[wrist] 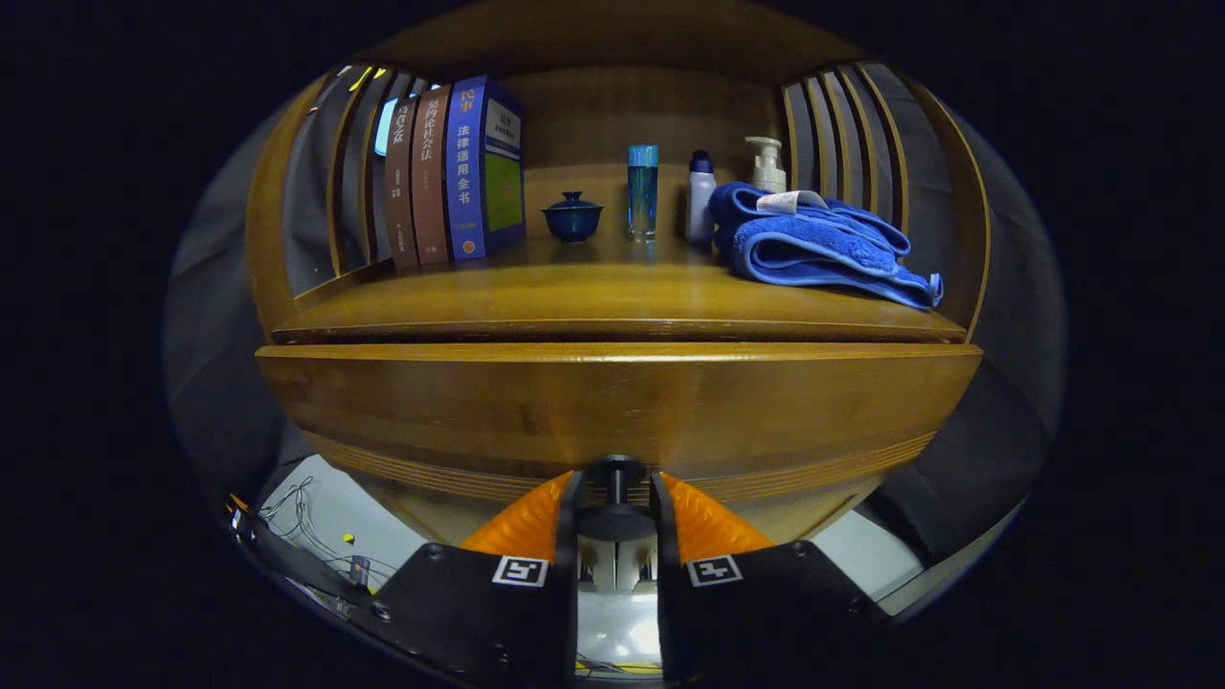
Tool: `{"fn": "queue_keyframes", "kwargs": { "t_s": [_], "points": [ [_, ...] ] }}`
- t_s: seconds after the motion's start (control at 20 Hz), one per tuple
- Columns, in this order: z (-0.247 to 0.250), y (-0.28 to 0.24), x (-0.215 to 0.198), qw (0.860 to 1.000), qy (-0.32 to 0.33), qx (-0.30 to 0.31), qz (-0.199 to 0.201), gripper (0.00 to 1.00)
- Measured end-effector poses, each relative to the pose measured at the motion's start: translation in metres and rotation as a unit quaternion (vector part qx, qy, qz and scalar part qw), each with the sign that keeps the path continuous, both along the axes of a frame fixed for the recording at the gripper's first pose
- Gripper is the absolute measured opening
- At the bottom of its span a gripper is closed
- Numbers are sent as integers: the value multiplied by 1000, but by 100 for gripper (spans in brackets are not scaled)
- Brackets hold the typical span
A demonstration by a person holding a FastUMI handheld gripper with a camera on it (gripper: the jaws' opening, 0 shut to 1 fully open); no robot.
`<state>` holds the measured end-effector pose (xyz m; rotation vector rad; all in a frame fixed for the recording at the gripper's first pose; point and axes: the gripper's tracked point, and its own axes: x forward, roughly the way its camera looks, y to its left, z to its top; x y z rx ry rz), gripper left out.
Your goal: Pull open the drawer, take out the items inside it, and place them on the countertop above the cabinet.
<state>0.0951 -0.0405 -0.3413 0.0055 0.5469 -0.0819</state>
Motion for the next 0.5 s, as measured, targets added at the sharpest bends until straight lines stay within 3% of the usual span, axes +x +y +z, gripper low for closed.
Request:
{"fn": "queue_keyframes", "kwargs": {
  "t_s": [0.5],
  "points": [
    [7, 7, -100, 999, 41, -5, 14, 38]
  ]
}}
